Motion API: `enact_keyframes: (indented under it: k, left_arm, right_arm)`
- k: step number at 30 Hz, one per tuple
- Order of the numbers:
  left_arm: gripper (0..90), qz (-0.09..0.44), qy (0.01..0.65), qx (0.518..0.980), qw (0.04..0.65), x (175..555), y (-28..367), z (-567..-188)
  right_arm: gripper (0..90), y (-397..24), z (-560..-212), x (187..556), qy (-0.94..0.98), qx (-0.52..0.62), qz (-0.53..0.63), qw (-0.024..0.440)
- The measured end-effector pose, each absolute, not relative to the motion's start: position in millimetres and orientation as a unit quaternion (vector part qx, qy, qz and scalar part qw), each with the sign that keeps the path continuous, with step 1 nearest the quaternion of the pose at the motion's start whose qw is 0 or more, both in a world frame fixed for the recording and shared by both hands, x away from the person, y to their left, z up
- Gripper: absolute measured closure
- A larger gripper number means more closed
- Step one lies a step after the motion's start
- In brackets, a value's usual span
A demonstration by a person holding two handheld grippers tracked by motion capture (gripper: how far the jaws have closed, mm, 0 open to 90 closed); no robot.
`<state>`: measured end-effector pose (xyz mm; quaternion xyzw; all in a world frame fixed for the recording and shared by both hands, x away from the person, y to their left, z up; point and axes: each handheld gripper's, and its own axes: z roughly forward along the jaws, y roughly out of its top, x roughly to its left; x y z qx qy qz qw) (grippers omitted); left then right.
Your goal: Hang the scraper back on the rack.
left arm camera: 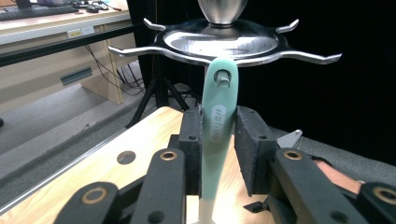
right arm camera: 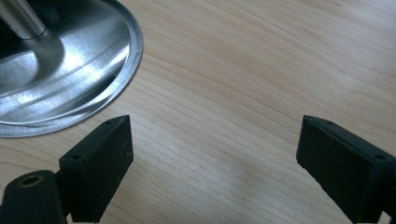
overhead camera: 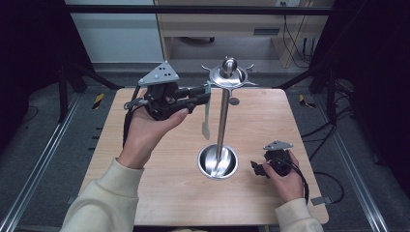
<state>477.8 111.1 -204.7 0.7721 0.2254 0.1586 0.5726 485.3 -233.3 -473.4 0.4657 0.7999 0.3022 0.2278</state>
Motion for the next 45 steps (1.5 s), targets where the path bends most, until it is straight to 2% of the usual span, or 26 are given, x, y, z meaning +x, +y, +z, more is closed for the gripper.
enact_keyframes:
  k: [6,7,8,11,13,14,20,34,45]
  left_arm:
    - [56.3,0.175,0.239,0.768,0.568,475,121,-207]
    - [56.3,0.178,0.243,0.766,0.568,475,122,-208]
    - [47.4,0.185,0.254,0.761,0.567,474,127,-209]
    - [38.0,0.184,0.259,0.760,0.567,473,133,-212]
    - [35.3,0.184,0.261,0.759,0.567,473,135,-213]
    - [29.8,0.184,0.265,0.759,0.565,471,138,-215]
    - [16.9,0.183,0.268,0.760,0.563,466,139,-220]
    - [5.7,0.190,0.241,0.771,0.558,450,136,-250]
    - [5.7,0.201,0.241,0.777,0.546,442,144,-274]
  right_arm:
    - [11.1,-233,-474,485,0.800,0.465,0.303,0.229]
    - [11.0,-233,-474,485,0.800,0.467,0.302,0.227]
    - [11.0,-233,-474,485,0.799,0.467,0.302,0.226]
    - [11.0,-233,-474,485,0.799,0.468,0.302,0.226]
    - [11.0,-233,-474,485,0.800,0.467,0.302,0.227]
    - [11.0,-233,-474,486,0.800,0.465,0.302,0.229]
    - [10.9,-233,-474,485,0.800,0.466,0.302,0.228]
    - [10.3,-233,-473,485,0.798,0.469,0.302,0.227]
    - [10.2,-234,-474,485,0.797,0.469,0.302,0.230]
